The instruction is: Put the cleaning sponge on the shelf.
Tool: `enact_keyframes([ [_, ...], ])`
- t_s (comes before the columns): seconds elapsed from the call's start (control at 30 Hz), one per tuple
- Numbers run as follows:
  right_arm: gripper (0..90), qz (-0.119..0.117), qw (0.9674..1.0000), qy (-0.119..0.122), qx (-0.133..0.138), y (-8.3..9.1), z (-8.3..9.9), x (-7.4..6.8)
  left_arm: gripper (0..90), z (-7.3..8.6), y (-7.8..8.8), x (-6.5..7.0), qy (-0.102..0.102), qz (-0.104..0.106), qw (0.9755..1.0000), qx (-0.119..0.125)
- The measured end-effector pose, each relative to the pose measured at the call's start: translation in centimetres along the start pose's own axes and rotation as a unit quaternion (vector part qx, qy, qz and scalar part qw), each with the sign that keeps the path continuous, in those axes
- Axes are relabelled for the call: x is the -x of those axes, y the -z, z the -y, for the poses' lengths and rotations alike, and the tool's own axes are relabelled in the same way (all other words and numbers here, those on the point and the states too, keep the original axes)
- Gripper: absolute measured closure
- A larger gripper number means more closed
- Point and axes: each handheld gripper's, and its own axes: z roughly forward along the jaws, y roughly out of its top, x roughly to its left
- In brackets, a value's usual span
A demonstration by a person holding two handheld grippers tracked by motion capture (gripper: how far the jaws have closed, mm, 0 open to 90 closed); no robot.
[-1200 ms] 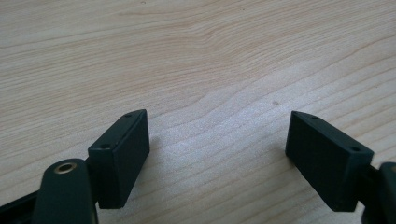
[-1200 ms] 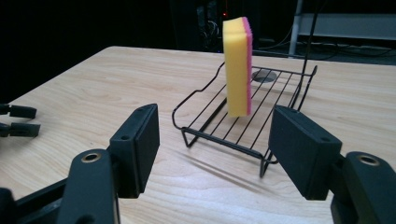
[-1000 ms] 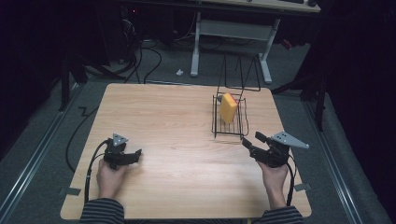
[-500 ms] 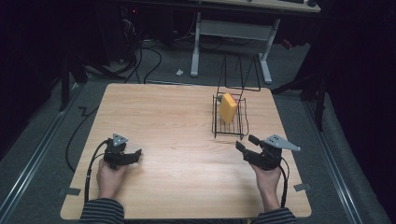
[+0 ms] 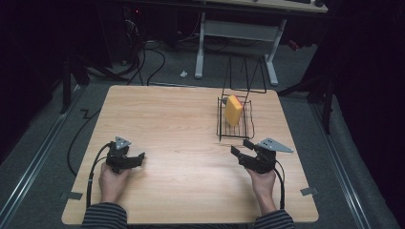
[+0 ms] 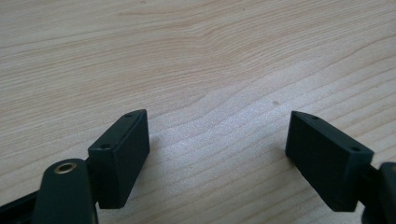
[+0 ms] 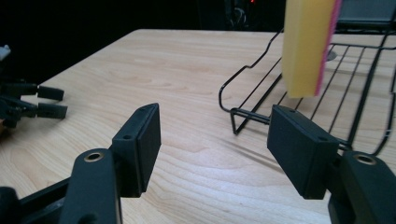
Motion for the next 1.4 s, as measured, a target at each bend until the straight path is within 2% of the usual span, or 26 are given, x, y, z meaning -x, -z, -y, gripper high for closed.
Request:
enact_keyframes([
  [0.13,36.5,-0.006,0.9999,0.004,-0.01,-0.7,0.2,-0.3,22.2,0.0,0.0,0.0,0.0,0.0,1.0,0.0],
  [0.23,36.7,-0.003,0.9996,0.017,-0.021,-1.2,0.4,-0.5,22.2,0.0,0.0,0.0,0.0,0.0,1.0,0.0],
  [0.8,38.1,0.001,0.9979,0.015,-0.063,-3.5,1.5,0.2,22.2,0.0,0.0,0.0,0.0,0.0,1.0,0.0],
  [1.07,38.1,0.026,0.9949,0.034,-0.091,-4.4,2.0,0.5,22.2,0.0,0.0,0.0,0.0,0.0,1.0,0.0],
  [1.23,38.1,0.034,0.9935,0.033,-0.103,-4.6,2.2,0.7,22.2,0.0,0.0,0.0,0.0,0.0,1.0,0.0],
  [1.4,38.1,0.051,0.991,0.045,-0.115,-5.1,2.5,0.9,22.2,0.0,0.0,0.0,0.0,0.0,1.0,0.0],
])
